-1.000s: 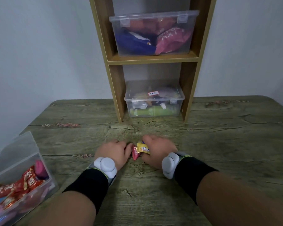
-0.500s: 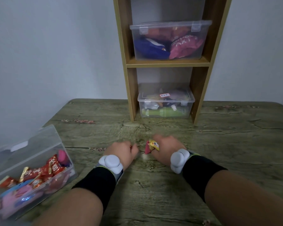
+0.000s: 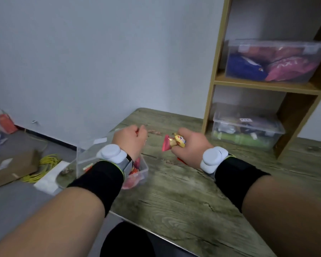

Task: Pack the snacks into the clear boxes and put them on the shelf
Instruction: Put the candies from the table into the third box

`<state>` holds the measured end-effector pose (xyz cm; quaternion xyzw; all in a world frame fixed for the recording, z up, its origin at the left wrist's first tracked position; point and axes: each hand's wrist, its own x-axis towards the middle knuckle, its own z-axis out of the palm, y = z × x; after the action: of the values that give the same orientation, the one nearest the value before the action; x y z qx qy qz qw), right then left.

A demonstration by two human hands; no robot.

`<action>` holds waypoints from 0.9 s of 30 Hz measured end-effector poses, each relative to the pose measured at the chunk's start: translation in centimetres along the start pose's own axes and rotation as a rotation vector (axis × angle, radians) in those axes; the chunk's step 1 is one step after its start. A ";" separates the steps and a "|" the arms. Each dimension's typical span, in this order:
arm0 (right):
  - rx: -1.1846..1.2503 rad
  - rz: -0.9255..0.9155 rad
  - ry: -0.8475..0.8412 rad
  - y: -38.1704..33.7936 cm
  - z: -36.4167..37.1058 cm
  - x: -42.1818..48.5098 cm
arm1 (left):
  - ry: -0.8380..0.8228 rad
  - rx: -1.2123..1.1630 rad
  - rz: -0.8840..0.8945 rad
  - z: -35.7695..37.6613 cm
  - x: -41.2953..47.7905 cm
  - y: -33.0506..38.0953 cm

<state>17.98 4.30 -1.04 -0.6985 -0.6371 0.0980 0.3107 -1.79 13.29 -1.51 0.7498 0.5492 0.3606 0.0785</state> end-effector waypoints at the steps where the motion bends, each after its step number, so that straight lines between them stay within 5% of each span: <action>1: -0.003 -0.030 -0.007 -1.2 0.8 0.6 | 0.006 0.013 -0.008 -0.6 0.0 -1.4; 10: -0.044 -0.272 -0.173 -8.3 7.7 3.9 | 0.044 -0.090 -0.262 -2.3 -1.1 -8.6; 16: -0.147 -0.329 -0.302 -9.3 10.5 5.1 | -0.122 -0.089 -0.233 -3.8 -1.2 -10.0; 22: -0.338 -0.289 -0.375 -9.0 12.1 5.8 | -0.096 0.230 -0.041 -5.3 -2.6 -11.2; 27: -0.226 -0.163 -0.368 -9.1 11.1 5.9 | -0.361 0.408 -0.103 -5.2 -3.2 -10.7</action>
<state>5.47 13.30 -3.15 -0.6455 -0.7443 0.1261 0.1160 -13.67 13.10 -4.65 0.7733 0.6250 0.0985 0.0408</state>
